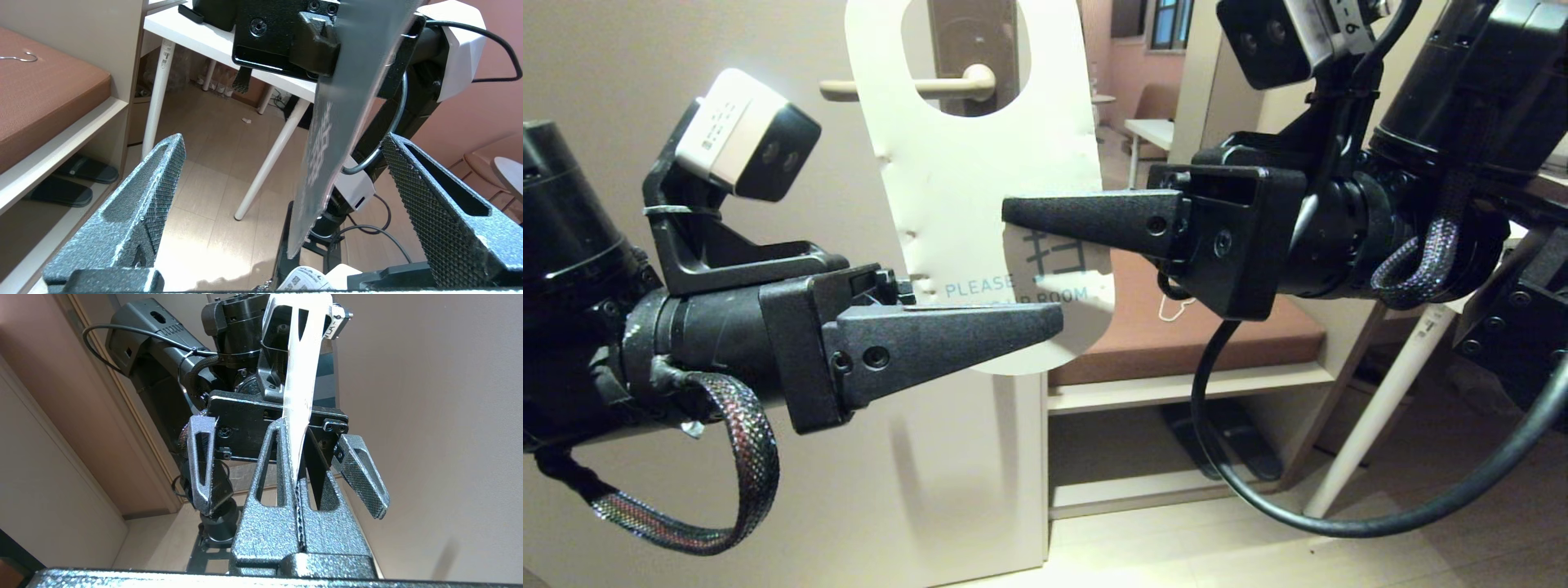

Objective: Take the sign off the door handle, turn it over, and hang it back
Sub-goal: Hand it to the other hand

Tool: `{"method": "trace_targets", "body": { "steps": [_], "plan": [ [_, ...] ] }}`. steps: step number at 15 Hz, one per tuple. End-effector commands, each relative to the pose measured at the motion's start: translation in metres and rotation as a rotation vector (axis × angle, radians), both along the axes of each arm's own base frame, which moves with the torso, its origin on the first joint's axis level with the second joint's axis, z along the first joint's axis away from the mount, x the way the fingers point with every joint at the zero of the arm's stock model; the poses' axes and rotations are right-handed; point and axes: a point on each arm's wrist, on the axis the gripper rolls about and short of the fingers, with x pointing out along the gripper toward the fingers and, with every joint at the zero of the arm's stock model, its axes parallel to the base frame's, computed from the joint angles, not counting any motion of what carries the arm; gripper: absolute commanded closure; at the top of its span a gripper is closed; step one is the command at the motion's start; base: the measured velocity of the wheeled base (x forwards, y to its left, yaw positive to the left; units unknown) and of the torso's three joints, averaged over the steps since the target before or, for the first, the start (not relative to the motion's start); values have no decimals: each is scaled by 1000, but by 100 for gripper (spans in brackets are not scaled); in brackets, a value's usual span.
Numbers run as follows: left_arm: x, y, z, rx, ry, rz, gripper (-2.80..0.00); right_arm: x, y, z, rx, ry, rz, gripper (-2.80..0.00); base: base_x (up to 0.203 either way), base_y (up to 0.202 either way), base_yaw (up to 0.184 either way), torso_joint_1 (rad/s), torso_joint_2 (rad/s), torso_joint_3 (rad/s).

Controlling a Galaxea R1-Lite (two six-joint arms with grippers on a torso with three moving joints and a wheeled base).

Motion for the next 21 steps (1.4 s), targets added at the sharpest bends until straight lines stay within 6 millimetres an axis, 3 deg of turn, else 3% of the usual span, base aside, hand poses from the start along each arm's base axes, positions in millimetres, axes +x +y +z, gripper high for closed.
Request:
{"method": "trace_targets", "body": {
  "steps": [1, 8, 9, 21],
  "plan": [
    [0, 0, 1, -3, -2, -5, -280, 0, 1, 1, 4, -4, 8, 0, 0, 0, 0, 0, 0, 0],
    [0, 0, -5, 16, -13, -1, -280, -3, 8, 1, 4, -4, 31, 0, 0, 0, 0, 0, 0, 0],
    [-1, 0, -6, 17, -13, -1, 0, -3, 9, 1, 4, -5, 33, 0, 0, 0, 0, 0, 0, 0],
    [-10, 2, 2, -4, -39, -19, 0, -6, 11, -1, 0, -1, 43, 0, 0, 0, 0, 0, 0, 0]
  ]
}}
